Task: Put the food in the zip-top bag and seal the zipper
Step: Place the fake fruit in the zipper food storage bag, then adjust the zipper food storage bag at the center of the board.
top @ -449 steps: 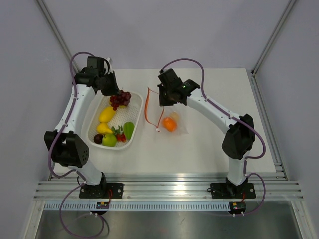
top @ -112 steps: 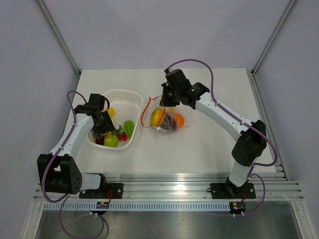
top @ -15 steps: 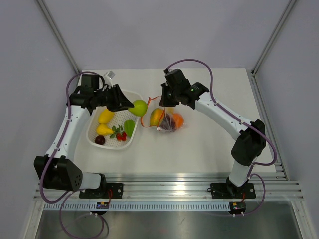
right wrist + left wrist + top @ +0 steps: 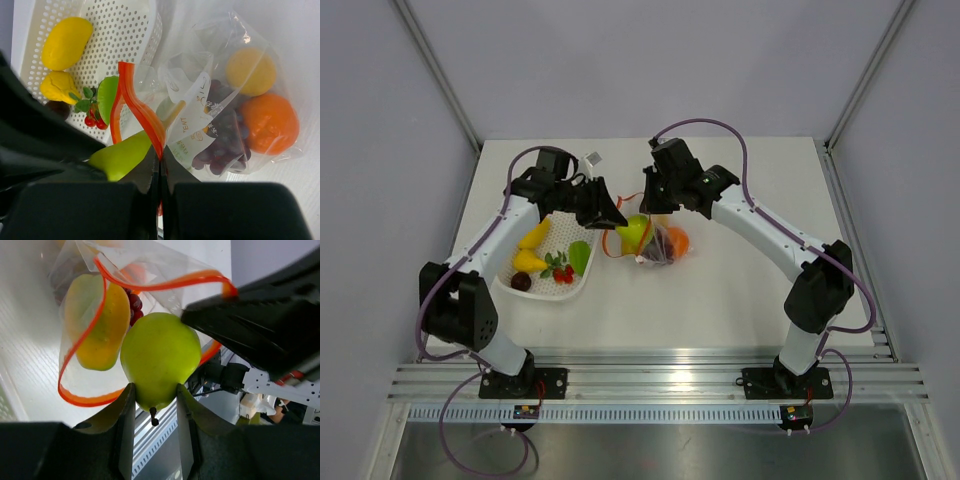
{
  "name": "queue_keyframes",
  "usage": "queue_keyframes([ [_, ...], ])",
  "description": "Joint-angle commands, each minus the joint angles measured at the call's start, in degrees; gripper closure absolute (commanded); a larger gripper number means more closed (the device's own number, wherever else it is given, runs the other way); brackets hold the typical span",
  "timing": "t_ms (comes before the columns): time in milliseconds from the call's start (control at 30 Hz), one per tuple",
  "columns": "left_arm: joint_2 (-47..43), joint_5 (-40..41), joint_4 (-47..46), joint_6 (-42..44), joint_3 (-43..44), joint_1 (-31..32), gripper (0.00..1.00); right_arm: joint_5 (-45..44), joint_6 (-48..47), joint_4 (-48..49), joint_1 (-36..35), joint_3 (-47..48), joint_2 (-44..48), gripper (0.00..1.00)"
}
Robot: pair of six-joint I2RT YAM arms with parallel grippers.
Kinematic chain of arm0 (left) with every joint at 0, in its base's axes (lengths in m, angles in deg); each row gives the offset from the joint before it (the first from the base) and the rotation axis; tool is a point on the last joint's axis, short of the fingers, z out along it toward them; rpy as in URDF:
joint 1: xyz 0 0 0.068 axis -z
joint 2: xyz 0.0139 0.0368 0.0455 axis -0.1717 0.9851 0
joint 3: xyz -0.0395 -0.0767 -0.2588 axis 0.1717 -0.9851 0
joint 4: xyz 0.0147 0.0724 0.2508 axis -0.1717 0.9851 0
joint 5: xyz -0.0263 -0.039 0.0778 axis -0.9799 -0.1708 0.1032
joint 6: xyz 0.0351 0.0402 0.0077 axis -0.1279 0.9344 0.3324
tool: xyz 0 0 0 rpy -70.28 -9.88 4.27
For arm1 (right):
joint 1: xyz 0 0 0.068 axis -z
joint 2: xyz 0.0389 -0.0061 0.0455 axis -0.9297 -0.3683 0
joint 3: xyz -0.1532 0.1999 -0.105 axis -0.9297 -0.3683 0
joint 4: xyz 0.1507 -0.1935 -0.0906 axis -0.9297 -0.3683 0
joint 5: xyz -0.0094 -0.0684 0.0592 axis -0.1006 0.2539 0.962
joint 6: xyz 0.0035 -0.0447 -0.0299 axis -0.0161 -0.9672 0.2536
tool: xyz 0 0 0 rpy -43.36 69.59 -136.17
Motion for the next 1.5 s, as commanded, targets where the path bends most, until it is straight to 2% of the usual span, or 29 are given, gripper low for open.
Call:
queue_keyframes([
  [0, 4.02, 0.81, -3.54, -2.32, 5.08, 3.01, 1.00, 2.10, 0.20, 2.77, -0.82, 2.27, 3.58, 1.00],
  [367, 11.59, 4.23, -3.80, -3.02, 8.43, 7.59, 0.99, 4.83, 1.61, 4.44, -1.26, 2.88, 4.28, 1.00],
  [400, 12.03, 4.42, -2.84, -2.67, 9.39, 7.68, 0.91, 4.48, 1.70, 4.36, -1.26, 2.79, 4.37, 1.00],
  [433, 12.64, 4.77, -1.70, -1.45, 9.92, 7.68, 0.70, 4.13, 1.70, 4.36, -1.26, 2.71, 4.37, 1.00],
  [500, 12.12, 6.00, 2.08, 0.14, 10.80, 7.68, 0.44, 2.99, 1.70, 3.83, -1.26, 2.44, 4.28, 1.00],
  [533, 11.34, 6.35, 3.05, 1.71, 10.63, 7.68, 0.26, 2.64, 1.61, 3.83, -1.26, 2.27, 4.28, 1.00],
  [567, 9.06, 8.27, 4.89, 2.51, 10.37, 7.68, 0.22, 1.85, 1.61, 3.74, -1.26, 1.92, 4.46, 1.00],
  [700, 2.73, 10.31, 9.12, 5.33, 8.79, 7.59, 0.21, 0.08, 1.87, 3.74, -1.26, 1.04, 4.55, 1.00],
  [867, -4.83, 10.84, 11.67, 7.17, 5.27, 7.59, 0.28, -0.36, 1.87, 3.91, -1.08, 1.21, 3.58, 1.00],
  [967, -7.91, 12.32, 13.95, 8.14, 5.00, 7.59, 0.39, -0.27, 1.87, 3.91, -1.08, 1.30, 3.32, 1.00],
  [1133, -11.26, 20.05, 14.67, 9.29, 2.99, 6.10, 0.64, 0.00, 0.29, 3.04, -0.99, 1.74, 3.40, 1.00],
  [1200, -10.91, 25.41, 14.49, 9.28, 2.54, 5.92, 0.58, -0.36, 0.03, 2.77, -0.99, 1.65, 3.93, 1.00],
  [1233, -10.21, 26.65, 13.62, 8.76, 1.58, 5.83, 0.36, -0.44, 0.20, 2.77, -0.99, 1.22, 4.10, 1.00],
  [1300, -8.81, 29.47, 12.74, 7.45, 0.88, 5.83, 0.25, -0.36, 0.20, 2.86, -0.99, 0.86, 4.72, 1.00],
  [1367, -6.53, 30.60, 10.89, 5.95, 0.17, 5.74, 0.22, -0.18, 0.03, 2.86, -0.99, 0.42, 4.90, 1.00],
  [1467, -4.94, 31.40, 6.06, 4.54, -0.97, 5.74, 0.26, 0.17, -0.50, 2.69, -0.91, -0.28, 5.25, 1.00],
])
